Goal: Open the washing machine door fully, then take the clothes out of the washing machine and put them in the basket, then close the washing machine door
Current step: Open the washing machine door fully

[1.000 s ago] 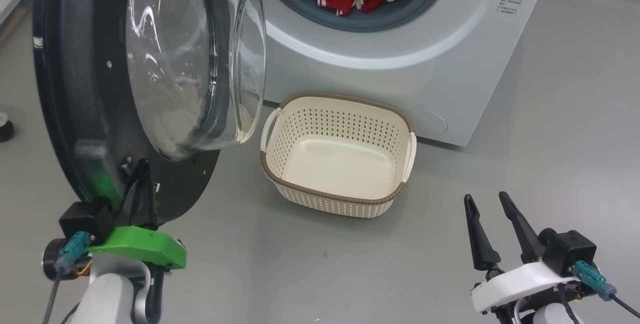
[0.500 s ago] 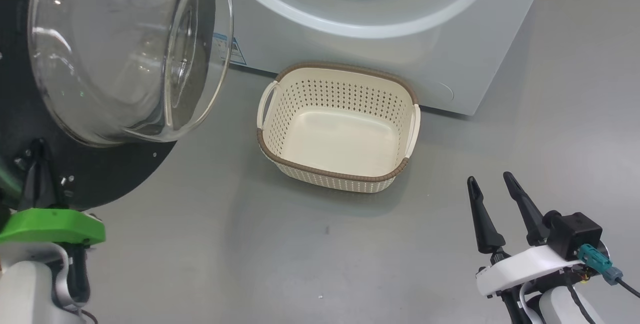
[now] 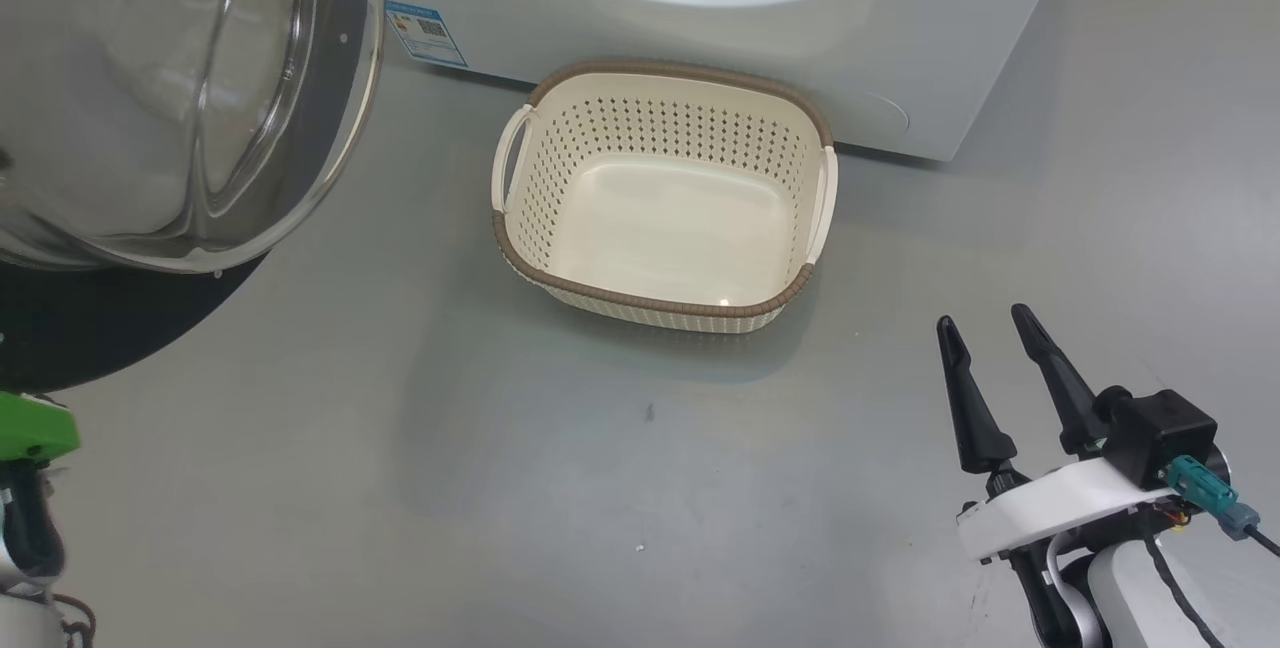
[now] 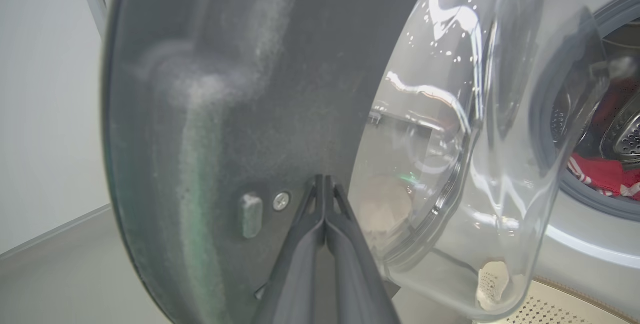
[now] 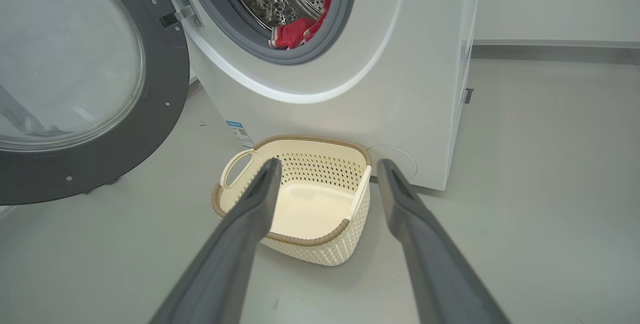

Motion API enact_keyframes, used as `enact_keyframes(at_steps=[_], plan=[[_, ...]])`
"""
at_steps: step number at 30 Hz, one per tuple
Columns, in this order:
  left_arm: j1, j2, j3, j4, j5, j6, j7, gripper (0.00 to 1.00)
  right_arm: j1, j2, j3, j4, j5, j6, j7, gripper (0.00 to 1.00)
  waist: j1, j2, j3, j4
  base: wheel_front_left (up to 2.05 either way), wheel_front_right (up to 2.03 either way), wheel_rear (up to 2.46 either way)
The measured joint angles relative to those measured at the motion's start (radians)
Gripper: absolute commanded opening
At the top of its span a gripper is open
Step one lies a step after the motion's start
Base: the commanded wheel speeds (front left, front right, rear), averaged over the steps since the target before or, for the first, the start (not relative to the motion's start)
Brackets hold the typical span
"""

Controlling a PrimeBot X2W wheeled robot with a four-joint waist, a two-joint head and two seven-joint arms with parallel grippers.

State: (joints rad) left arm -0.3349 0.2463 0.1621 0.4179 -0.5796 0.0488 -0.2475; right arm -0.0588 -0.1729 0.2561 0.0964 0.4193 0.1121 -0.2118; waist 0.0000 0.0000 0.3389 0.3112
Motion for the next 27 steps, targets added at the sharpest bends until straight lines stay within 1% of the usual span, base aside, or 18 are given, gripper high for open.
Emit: enact_keyframes(at_steps=[9,12,19,23,27], plan=[[-0.051,0.054,0.045,0.063,-0.019,-0.003,0.001,0.0,-0.02,-0.023,-0.018,-0.014,-0.004,0.0,0.008,1.0,0.0,0.0,0.062,-0.012,0.0,0.0,0.0],[-0.071,0.068,0.059,0.087,-0.021,-0.011,0.001,0.0,-0.02,-0.029,-0.024,-0.016,-0.004,0.0,0.008,1.0,0.0,0.0,0.077,-0.015,0.0,0.0,0.0],[-0.099,0.072,0.056,0.13,-0.023,-0.025,0.001,0.0,-0.022,-0.035,-0.027,-0.014,-0.004,0.0,0.008,1.0,0.0,0.0,0.088,-0.013,0.0,0.0,0.0],[-0.103,0.066,0.036,0.161,-0.023,-0.03,0.001,0.0,-0.03,-0.035,-0.028,-0.002,-0.004,0.0,0.008,1.0,0.0,0.0,0.078,-0.011,0.0,0.0,0.0],[-0.103,0.064,0.012,0.177,-0.005,-0.049,0.0,0.0,-0.034,-0.032,-0.028,0.008,-0.004,0.0,0.005,1.0,0.0,0.0,0.058,-0.009,0.0,0.0,0.0]])
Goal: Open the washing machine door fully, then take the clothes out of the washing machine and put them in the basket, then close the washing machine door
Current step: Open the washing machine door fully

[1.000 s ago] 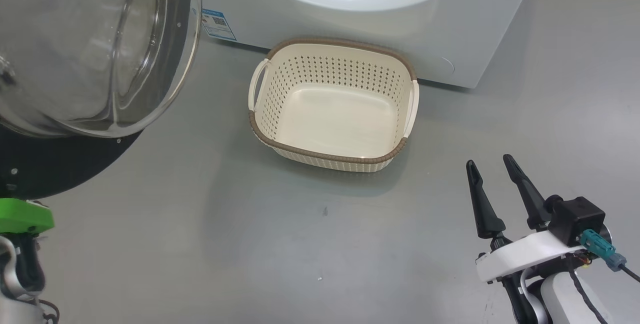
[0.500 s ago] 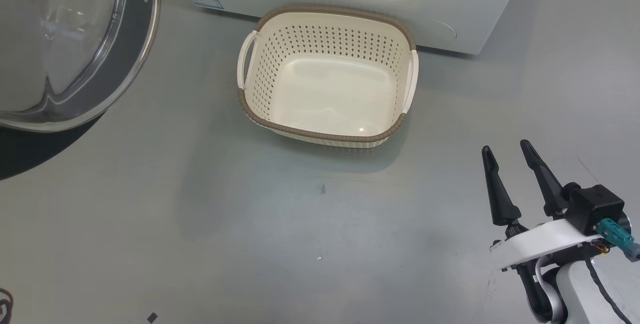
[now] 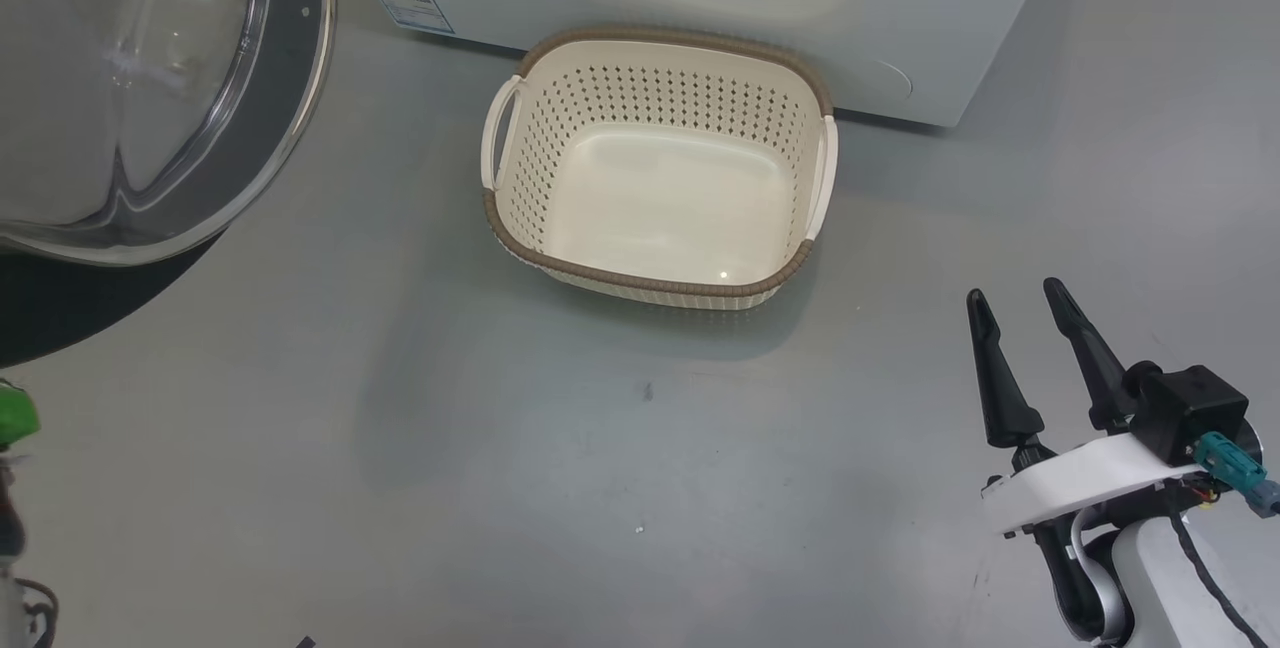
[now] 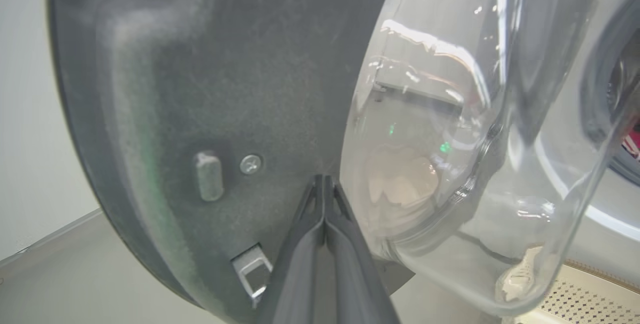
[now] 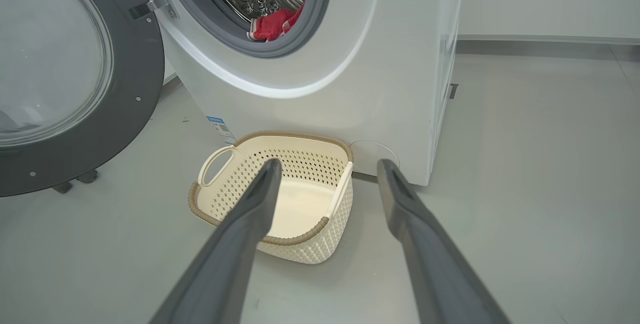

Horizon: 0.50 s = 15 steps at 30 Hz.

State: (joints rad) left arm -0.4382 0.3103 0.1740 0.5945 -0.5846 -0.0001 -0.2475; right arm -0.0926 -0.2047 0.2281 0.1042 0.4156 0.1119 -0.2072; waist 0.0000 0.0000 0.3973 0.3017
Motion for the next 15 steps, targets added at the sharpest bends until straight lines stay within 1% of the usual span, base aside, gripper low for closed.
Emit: enact_keyframes(at_steps=[6,9,15], plan=[[0.004,-0.043,-0.047,0.002,0.025,-0.017,-0.001,0.0,0.0,0.017,-0.003,0.024,0.006,0.0,-0.01,1.0,0.0,0.0,-0.041,0.0,0.0,0.0,0.0],[0.01,-0.057,-0.079,-0.005,0.044,-0.054,-0.002,0.0,0.0,0.024,-0.005,0.037,0.014,0.0,-0.016,1.0,0.0,0.0,-0.067,-0.002,0.0,0.0,0.0],[0.049,-0.083,-0.12,-0.029,0.076,-0.077,-0.002,0.0,0.0,0.046,-0.006,0.063,0.017,0.0,-0.02,1.0,0.0,0.0,-0.127,-0.014,0.0,0.0,0.0]])
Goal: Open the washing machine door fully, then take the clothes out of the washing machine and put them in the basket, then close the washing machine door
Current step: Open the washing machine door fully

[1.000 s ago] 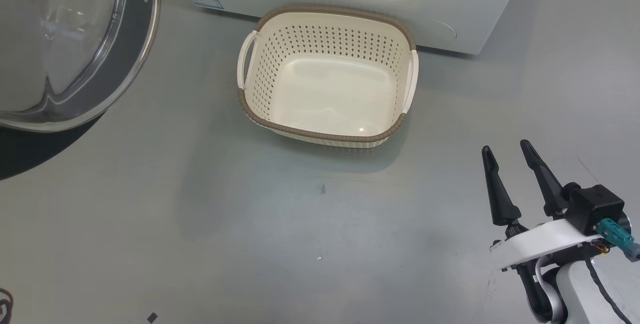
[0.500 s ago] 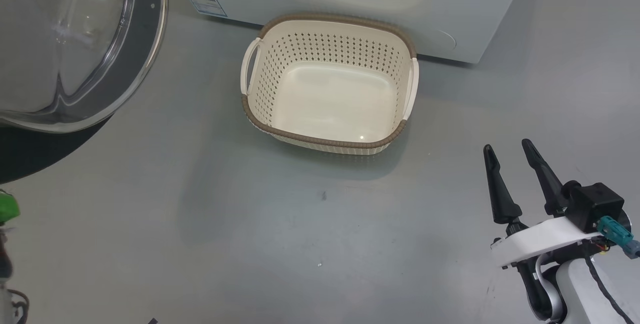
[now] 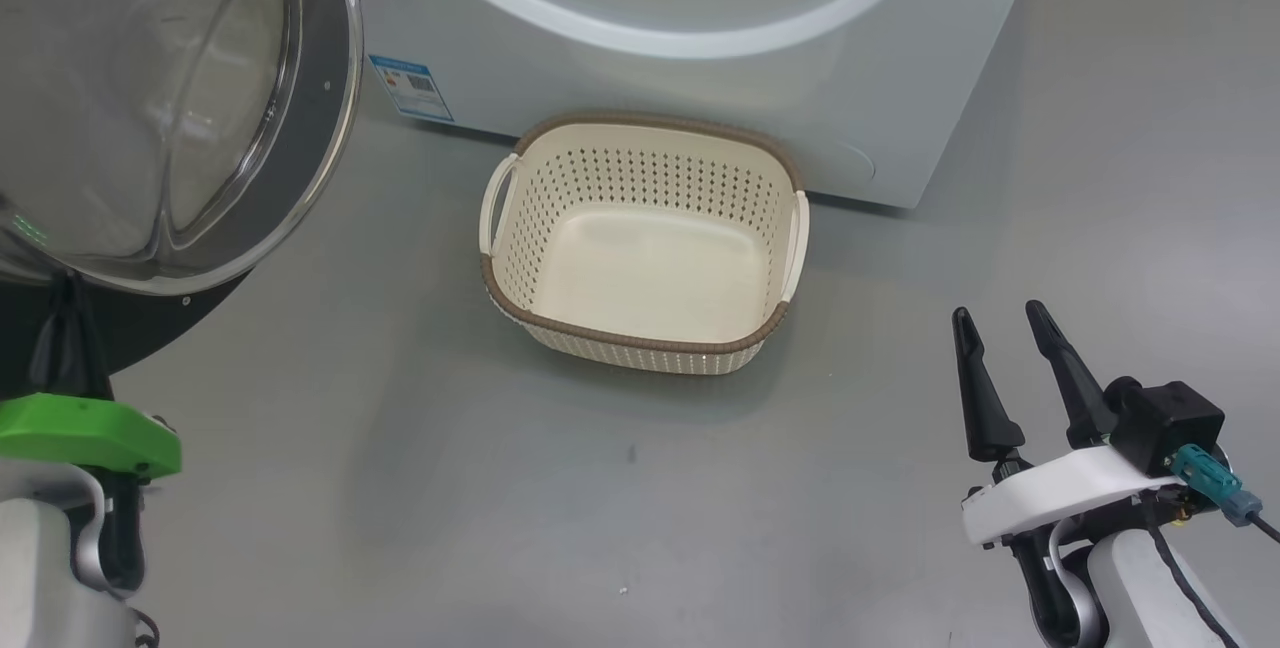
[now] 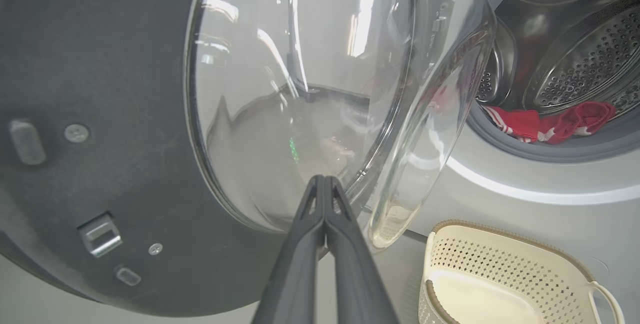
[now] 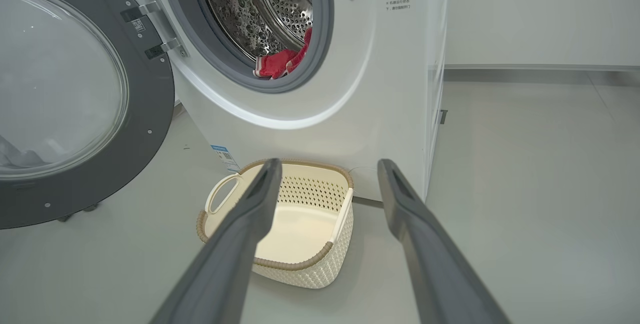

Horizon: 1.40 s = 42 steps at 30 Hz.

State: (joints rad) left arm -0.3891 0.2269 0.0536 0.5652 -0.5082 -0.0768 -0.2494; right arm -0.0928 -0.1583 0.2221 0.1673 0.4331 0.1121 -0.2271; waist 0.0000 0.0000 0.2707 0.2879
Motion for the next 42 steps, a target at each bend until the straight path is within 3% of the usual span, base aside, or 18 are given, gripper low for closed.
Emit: enact_keyframes(at_steps=[18,28,41,42], plan=[[0.166,-0.054,-0.035,-0.14,0.047,-0.025,-0.003,0.0,0.037,0.041,0.0,0.03,0.016,0.0,-0.016,1.0,0.0,0.0,-0.16,-0.128,0.0,0.0,0.0],[0.247,-0.091,-0.117,-0.221,0.113,-0.033,-0.003,0.0,0.063,0.045,-0.008,0.026,0.016,0.0,-0.017,1.0,0.0,0.0,-0.212,-0.22,0.0,0.0,0.0],[0.3,-0.127,-0.146,-0.268,0.14,-0.034,-0.003,0.0,0.082,0.045,-0.022,0.005,0.016,0.0,-0.018,1.0,0.0,0.0,-0.228,-0.248,0.0,0.0,0.0],[0.304,-0.129,-0.147,-0.273,0.14,-0.034,-0.003,0.04,0.082,0.045,-0.022,0.004,0.016,0.0,-0.018,1.0,0.0,0.0,-0.229,-0.249,0.0,0.0,0.0]])
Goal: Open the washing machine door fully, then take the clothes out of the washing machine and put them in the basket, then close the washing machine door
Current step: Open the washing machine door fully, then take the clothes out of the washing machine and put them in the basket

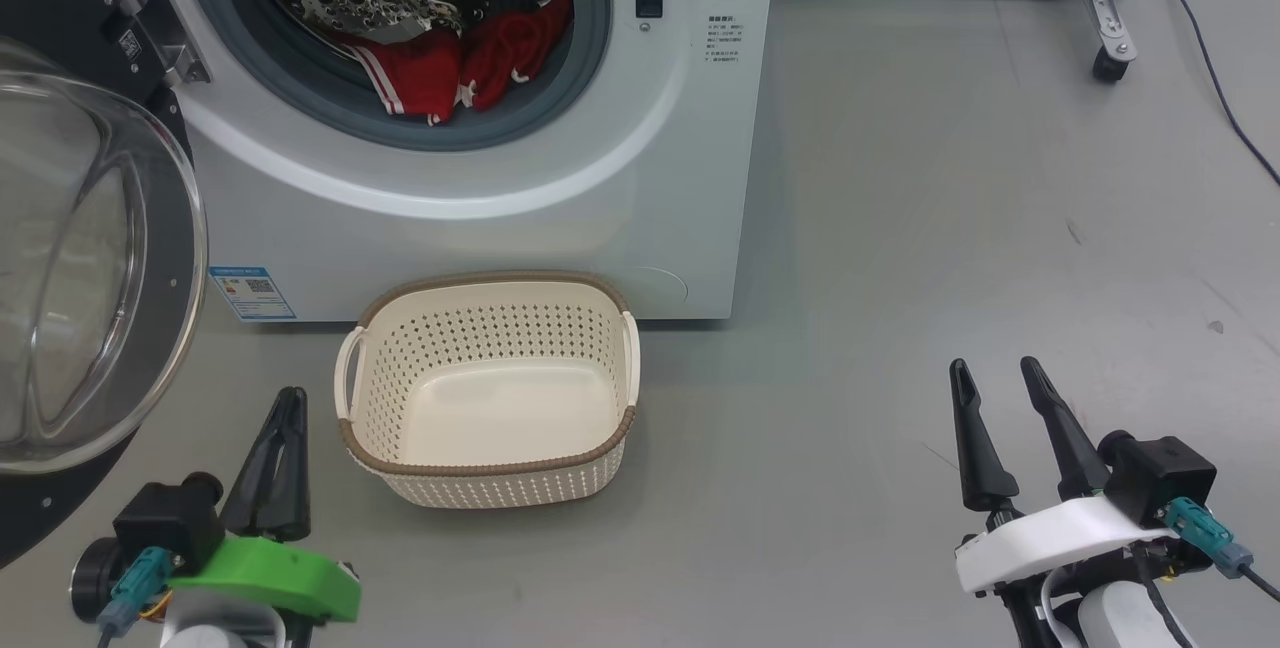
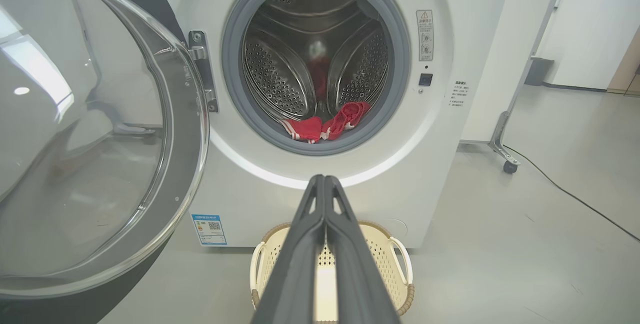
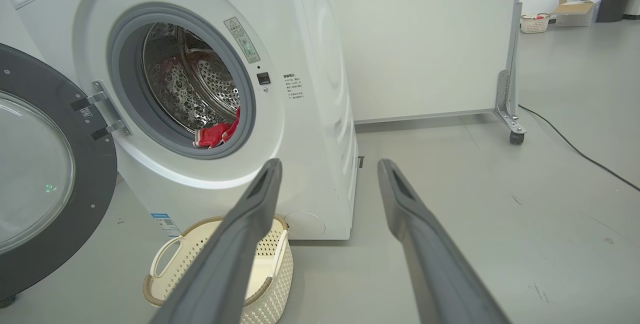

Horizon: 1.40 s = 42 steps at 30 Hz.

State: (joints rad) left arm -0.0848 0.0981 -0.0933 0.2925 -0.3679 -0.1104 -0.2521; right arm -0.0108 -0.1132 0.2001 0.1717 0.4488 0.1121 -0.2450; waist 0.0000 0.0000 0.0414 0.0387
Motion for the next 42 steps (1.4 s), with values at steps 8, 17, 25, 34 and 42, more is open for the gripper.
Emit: enact_keyframes(at_steps=[8,17,25,34,42], plan=[[0.014,-0.011,0.012,-0.049,0.035,0.004,0.0,1.0,0.003,0.001,-0.003,-0.007,0.0,0.0,-0.002,1.0,0.0,0.0001,-0.007,-0.007,0.0,0.0,0.0],[0.034,-0.019,0.012,-0.059,0.037,0.004,0.0,1.0,0.01,0.005,-0.005,-0.014,0.0,0.0,-0.002,1.0,0.0,0.0,-0.005,-0.01,0.0,0.0,0.0],[0.035,-0.022,0.011,-0.071,0.036,0.003,0.0,1.0,0.019,0.01,-0.007,-0.021,-0.002,0.0,-0.002,1.0,0.0,0.0,0.001,-0.014,0.0,0.0,0.0],[0.044,-0.026,0.008,-0.072,0.032,0.002,0.0,1.0,0.019,0.011,-0.01,-0.026,-0.002,0.0,-0.002,1.0,0.0,0.0,0.007,-0.015,0.0,0.0,0.0],[0.045,-0.026,0.003,-0.072,0.024,0.0,0.0,1.0,0.019,0.012,-0.012,-0.03,-0.002,0.0,-0.002,1.0,0.0,0.0001,0.013,-0.013,0.0,0.0,0.0]])
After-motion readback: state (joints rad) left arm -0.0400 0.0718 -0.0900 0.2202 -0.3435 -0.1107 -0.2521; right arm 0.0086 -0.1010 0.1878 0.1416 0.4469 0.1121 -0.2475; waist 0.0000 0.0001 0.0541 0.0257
